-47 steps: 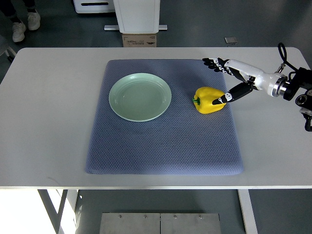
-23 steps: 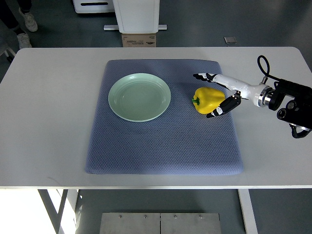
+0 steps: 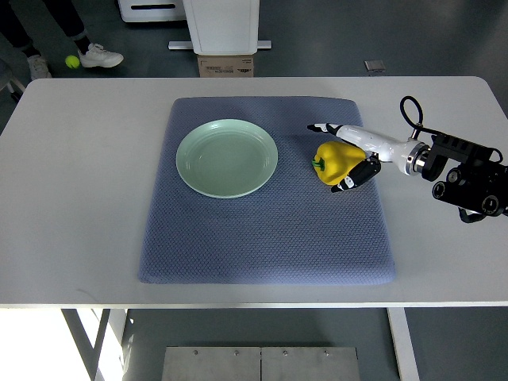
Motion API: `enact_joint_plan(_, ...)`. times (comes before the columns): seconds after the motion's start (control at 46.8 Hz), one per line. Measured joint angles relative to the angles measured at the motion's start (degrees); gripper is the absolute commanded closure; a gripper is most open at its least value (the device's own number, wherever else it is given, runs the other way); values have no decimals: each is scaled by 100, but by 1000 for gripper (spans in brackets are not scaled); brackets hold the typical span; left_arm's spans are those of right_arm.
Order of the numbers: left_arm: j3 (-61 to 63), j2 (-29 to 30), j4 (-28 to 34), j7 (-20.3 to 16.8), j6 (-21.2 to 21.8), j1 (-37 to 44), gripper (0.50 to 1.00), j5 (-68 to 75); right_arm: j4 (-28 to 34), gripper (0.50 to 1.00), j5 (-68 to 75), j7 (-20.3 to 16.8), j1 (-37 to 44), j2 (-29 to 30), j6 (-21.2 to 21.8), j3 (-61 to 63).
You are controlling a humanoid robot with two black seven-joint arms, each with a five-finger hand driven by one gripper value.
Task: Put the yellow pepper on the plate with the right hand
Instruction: 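Close the right hand's fingers around the yellow pepper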
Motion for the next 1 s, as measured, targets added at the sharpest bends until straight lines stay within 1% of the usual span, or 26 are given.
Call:
enact_joint_plan(0.128, 0, 0, 0, 0, 0, 0, 500, 0, -138, 594, 0, -9, -4, 62, -33, -135)
enact_joint_plan(0.192, 0, 0, 0, 0, 0, 0, 500, 0, -158, 638, 0, -9, -7, 64, -65, -180)
enact_joint_plan(0.235, 0, 0, 0, 0, 0, 0, 500, 0, -164, 678, 0, -9, -10, 65, -74, -192)
enact_joint_plan(0.257, 0, 0, 0, 0, 0, 0, 500, 0, -166, 707, 0, -9, -14, 65, -77, -193)
enact_joint_plan(0.321, 0, 0, 0, -1, 0, 0, 500, 0, -168, 833, 0, -9, -18, 66, -78, -199)
enact_joint_plan(0.363, 0, 0, 0, -3, 0, 0, 500, 0, -174, 902, 0, -9, -18, 66, -78, -201)
enact_joint_plan(0.385, 0, 0, 0, -2, 0, 0, 500, 0, -176, 944, 0, -10, -18, 66, -78, -202)
enact_joint_plan(0.406, 0, 0, 0, -2, 0, 0, 500, 0, -177, 996, 0, -14, -18, 66, -79, -202)
enact_joint_plan(0.727, 0, 0, 0, 0, 0, 0, 500, 0, -229, 1000, 3, -35, -45, 162, -102, -203)
enact_joint_plan(0.876, 0, 0, 0, -2, 0, 0, 500, 0, -515, 1000, 19, -64, -107, 348, -366, -189)
enact_joint_plan(1.005, 0, 0, 0, -3, 0, 0, 500, 0, -537, 1000, 31, -39, -125, 408, -419, -188)
